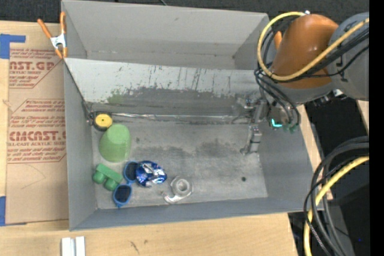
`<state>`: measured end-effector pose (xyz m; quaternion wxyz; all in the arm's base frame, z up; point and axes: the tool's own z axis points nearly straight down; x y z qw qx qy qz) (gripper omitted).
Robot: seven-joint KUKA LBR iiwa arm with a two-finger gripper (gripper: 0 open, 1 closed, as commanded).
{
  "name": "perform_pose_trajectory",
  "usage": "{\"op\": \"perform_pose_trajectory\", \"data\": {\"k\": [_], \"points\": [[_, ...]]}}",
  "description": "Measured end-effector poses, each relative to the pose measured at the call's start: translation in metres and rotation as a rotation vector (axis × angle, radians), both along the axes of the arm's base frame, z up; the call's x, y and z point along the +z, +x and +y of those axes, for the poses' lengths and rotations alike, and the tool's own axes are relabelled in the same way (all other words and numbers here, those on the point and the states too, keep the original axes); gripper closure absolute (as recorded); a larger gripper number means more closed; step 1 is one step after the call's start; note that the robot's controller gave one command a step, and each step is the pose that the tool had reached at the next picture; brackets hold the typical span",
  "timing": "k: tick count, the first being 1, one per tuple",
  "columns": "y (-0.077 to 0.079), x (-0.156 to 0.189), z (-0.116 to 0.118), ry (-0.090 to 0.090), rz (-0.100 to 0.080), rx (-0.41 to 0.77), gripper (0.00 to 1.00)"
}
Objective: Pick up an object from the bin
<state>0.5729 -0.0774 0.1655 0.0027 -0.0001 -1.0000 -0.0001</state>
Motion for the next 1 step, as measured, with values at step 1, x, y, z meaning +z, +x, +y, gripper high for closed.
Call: {"op": "perform_pose_trajectory", "data": {"k": [1], "points": [[-0.0279,-0.1005,0.0298,0.002,0.002,-0.116,0.00]]}}
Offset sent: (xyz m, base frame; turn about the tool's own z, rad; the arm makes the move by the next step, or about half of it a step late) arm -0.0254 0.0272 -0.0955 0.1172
